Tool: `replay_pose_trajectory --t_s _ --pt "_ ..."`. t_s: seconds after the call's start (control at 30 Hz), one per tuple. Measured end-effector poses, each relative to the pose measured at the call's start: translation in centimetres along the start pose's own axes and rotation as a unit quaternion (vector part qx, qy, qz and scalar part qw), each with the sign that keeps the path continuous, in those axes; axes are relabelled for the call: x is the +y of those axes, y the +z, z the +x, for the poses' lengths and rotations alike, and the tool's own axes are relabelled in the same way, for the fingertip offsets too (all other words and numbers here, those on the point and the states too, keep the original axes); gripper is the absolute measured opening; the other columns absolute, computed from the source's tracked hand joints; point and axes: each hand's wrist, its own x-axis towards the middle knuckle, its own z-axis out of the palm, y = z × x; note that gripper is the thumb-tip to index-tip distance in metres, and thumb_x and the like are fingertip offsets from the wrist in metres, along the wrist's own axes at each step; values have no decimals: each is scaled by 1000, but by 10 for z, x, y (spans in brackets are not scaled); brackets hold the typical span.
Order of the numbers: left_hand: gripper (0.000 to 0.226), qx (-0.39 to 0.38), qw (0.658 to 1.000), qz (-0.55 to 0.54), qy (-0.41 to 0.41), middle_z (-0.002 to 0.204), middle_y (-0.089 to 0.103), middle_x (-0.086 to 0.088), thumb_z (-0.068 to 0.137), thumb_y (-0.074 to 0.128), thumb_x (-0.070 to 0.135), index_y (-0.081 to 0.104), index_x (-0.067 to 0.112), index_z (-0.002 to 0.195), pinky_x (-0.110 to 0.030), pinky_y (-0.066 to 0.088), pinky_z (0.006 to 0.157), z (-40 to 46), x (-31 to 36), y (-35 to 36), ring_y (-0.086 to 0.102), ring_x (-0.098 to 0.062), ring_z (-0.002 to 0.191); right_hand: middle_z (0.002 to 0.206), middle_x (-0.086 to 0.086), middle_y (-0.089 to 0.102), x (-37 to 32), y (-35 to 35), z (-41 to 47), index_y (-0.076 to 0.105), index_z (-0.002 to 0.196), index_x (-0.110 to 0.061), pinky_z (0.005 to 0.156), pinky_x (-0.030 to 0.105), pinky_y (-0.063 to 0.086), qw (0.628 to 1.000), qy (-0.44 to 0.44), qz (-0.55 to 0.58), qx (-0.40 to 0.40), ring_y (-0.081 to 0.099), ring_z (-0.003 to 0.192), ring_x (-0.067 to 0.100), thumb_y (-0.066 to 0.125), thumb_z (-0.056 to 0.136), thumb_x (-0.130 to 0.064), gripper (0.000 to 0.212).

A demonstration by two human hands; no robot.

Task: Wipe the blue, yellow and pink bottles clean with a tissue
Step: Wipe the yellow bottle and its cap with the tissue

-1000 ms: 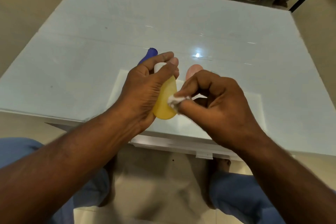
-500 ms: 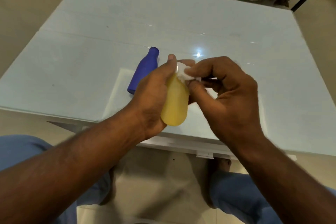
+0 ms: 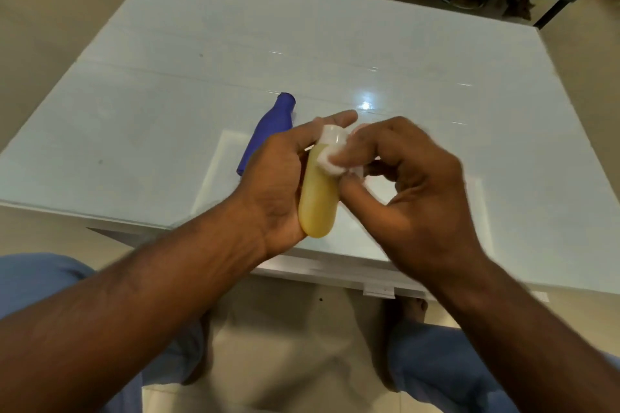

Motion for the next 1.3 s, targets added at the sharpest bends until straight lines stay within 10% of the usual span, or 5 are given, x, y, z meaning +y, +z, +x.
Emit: replay_pose_trajectory --t_s 0.4,0.63,0.83,1.07,1.3 --pt "34 -7 998 37 47 127 72 -13 101 58 25 68 12 131 -41 59 95 4 -1 -3 69 -32 118 103 2 71 -1 -7 3 74 101 -8 78 34 65 997 26 45 49 73 100 20 77 93 1 12" --pt "32 69 992 50 97 123 67 -7 96 65 28 73 17 125 -44 59 90 7 6 -11 65 -22 106 91 4 65 -8 8 -9 73 86 -3 67 23 54 993 -8 59 -99 66 83 21 82 80 4 12" --pt "24 29 985 105 131 117 76 1 94 66 15 75 11 116 -32 61 81 6 -7 -2 74 -18 105 96 4 69 0 -3 1 73 94 -7 71 37 63 996 52 59 38 72 92 21 78 91 -2 8" --pt "30 96 978 77 168 108 79 4 79 78 20 78 17 108 -31 57 90 15 12 -14 72 -10 104 89 0 64 -2 6 -9 75 83 -13 65 31 57 992 8 4 -125 67 82 17 79 80 -5 10" --pt "23 40 986 97 131 119 75 -3 88 72 15 77 13 110 -29 61 75 8 2 -3 75 -13 97 98 6 69 2 -1 0 76 95 -9 73 32 61 996 51 69 24 71 93 22 79 91 0 11"
